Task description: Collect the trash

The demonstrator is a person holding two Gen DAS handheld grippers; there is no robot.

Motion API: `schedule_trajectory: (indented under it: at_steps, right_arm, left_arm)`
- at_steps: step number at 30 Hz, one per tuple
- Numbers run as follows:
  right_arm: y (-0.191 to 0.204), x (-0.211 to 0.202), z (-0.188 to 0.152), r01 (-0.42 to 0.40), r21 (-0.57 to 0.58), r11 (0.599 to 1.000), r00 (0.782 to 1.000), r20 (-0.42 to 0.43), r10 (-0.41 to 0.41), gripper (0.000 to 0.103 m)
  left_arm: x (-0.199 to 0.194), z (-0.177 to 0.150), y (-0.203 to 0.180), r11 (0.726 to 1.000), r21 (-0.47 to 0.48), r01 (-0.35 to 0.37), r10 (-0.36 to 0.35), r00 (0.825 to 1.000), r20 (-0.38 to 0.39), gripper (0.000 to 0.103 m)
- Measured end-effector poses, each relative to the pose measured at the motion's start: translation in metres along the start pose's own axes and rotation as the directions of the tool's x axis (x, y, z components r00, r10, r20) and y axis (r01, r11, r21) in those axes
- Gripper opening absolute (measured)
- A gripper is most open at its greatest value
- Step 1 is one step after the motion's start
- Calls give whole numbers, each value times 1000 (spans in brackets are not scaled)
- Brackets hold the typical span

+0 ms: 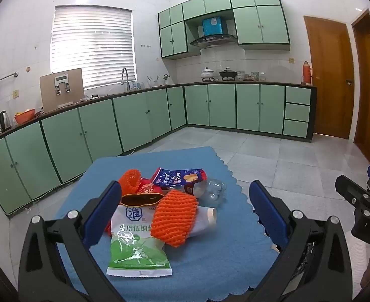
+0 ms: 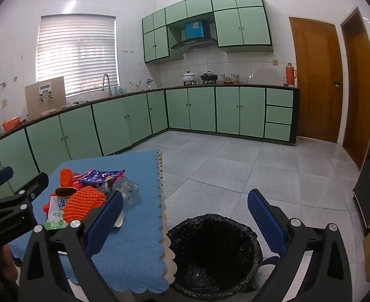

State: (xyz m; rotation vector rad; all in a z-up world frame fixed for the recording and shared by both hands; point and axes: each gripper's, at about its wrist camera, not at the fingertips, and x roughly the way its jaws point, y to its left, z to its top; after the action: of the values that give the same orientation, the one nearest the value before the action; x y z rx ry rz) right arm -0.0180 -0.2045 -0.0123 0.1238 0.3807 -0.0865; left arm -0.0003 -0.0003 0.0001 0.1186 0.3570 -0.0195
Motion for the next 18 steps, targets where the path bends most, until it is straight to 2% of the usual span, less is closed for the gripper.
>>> schedule_trajectory:
  at_steps: [8, 18]
  right_arm:
    - [0, -2, 1, 1, -1, 1000, 1000, 5, 0, 97]
    - [0, -1, 0, -3, 3, 1000, 1000, 4, 3, 97]
  left_arm:
    - [-3, 0, -8, 1000, 4, -9, 9, 1000, 5, 98]
    - [2, -1, 6, 1000, -27, -1, 1, 1000, -4, 98]
